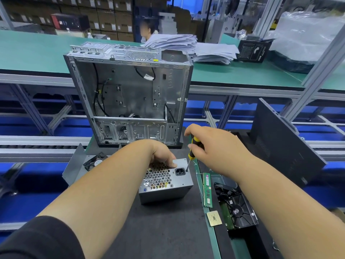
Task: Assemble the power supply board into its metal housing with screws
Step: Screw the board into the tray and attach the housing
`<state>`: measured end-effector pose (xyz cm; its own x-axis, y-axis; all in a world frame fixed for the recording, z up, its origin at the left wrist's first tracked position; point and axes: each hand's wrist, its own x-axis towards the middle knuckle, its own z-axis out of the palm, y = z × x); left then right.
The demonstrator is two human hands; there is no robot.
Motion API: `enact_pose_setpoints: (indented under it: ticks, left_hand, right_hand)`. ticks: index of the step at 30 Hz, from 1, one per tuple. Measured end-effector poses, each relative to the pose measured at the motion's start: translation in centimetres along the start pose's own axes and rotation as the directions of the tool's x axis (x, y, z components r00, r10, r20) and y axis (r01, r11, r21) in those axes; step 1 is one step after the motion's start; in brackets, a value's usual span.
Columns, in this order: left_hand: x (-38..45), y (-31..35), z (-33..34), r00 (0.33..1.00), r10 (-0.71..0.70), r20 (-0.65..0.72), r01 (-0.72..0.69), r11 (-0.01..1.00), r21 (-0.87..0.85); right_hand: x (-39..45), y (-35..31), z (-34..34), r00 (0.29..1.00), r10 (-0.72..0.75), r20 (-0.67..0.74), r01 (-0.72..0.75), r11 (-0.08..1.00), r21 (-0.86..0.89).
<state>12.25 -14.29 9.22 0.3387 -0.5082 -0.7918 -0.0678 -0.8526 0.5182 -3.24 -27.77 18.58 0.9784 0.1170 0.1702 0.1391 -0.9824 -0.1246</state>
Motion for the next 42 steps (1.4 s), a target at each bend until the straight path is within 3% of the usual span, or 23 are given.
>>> enact_pose_setpoints:
  ticks: [6, 12, 20, 28, 31, 33, 37, 42]
  left_hand:
    - [0.0, -0.1, -0.1, 1.0, -0.007, 0.019, 0.007, 1.0, 0.002]
    - [0.3, -0.1, 0.0, 1.0, -0.012, 0.014, 0.012, 1.0, -0.023]
    - [0.4, 0.0, -0.2, 1.0, -0.026, 0.011, 0.026, 1.0, -0.018]
    - [0.5, -0.1, -0.5, 1.0, -0.03, 0.003, 0.03, 1.0, 0.001]
    - [0.7, -0.6, -0.5, 0.995, -0.009, -0.099, 0.012, 1.0, 0.028]
    - [0.9, -1.2, -0.3, 0.963, 0.08, -0.256, -0.059, 0.994, 0.089]
    - [1.4, -2.9, 0.8, 0.845, 0.218, -0.488, -0.3, 0.949, -0.095]
    - [-0.6, -4.8, 1.9, 0.589, 0.263, -0.765, -0.605, 0.77, -0.201]
  right_hand:
    - [0.2, 0.1, 0.2, 0.999, 0.041, -0.006, -0.041, 0.998, -0.047]
    - [0.0, 0.2, 0.2, 0.996, 0.073, 0.059, -0.077, 0.994, 0.072]
    - [0.8, -0.3, 1.7, 0.991, 0.124, -0.043, -0.124, 0.992, 0.006]
    - [0.9, -0.5, 2.5, 0.976, 0.183, -0.121, -0.178, 0.983, 0.049]
    - [0.4, 0.0, 2.4, 0.975, 0.181, -0.131, -0.164, 0.978, 0.128]
    - [-0.1, 0.3, 2.6, 0.957, 0.23, -0.174, -0.183, 0.951, 0.25]
    - [-0.8, 0.3, 3.5, 0.893, 0.359, -0.273, -0.2, 0.858, 0.473]
    - [-0.2, -0.6, 4.6, 0.867, 0.459, -0.193, -0.172, 0.641, 0.748]
